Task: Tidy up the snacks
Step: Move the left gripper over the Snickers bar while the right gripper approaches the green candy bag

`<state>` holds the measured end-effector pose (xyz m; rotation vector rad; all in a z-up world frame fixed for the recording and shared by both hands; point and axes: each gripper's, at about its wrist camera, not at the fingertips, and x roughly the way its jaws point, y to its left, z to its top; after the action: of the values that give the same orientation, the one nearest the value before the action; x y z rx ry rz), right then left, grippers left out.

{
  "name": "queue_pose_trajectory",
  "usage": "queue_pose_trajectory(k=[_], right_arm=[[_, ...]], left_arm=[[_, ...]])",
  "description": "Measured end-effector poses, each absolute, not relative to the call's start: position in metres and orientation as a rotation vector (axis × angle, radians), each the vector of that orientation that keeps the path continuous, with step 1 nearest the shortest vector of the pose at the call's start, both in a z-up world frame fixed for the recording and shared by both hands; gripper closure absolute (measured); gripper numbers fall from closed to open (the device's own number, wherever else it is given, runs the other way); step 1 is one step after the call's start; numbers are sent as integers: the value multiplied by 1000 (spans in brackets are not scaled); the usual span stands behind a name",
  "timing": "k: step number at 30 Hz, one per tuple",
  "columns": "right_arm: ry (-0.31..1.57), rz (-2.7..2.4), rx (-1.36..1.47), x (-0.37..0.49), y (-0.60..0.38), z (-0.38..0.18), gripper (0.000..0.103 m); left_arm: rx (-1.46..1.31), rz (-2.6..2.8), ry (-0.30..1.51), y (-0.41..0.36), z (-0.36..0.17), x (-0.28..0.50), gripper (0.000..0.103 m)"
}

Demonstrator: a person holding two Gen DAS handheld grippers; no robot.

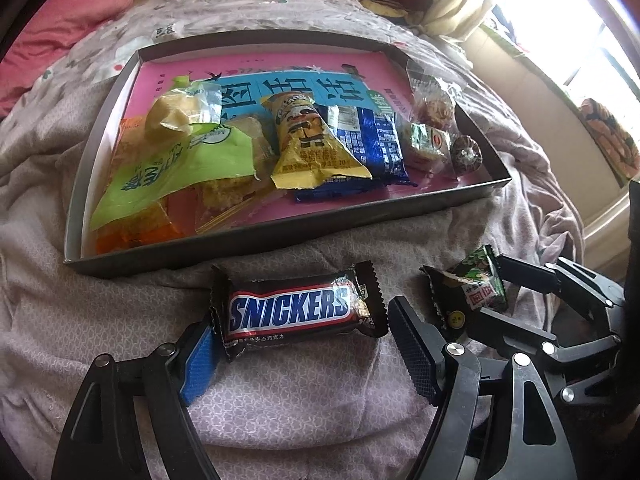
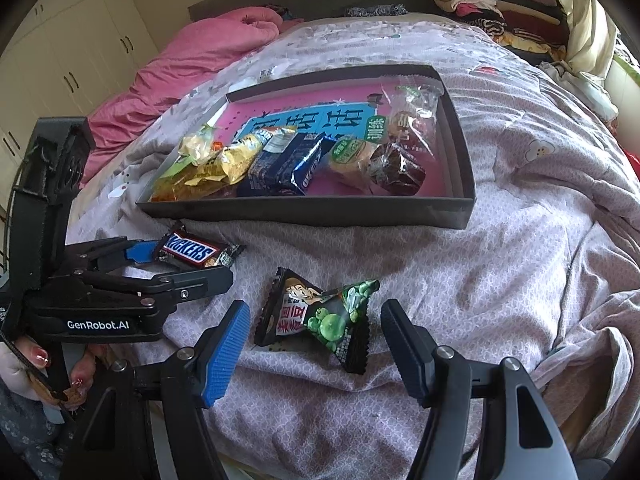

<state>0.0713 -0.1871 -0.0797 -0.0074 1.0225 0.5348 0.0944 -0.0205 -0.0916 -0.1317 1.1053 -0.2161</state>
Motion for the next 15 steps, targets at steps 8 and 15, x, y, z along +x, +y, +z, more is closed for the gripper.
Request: queue_pose_trajectory(k=[8, 15], right_arm=[[1048, 549, -43, 72, -177, -88, 36], [1054, 559, -69, 72, -169, -91, 30]], left_arm=[[-138, -200, 1108, -21, -96, 96, 24], [-137, -174, 1116, -22, -100, 98, 24]])
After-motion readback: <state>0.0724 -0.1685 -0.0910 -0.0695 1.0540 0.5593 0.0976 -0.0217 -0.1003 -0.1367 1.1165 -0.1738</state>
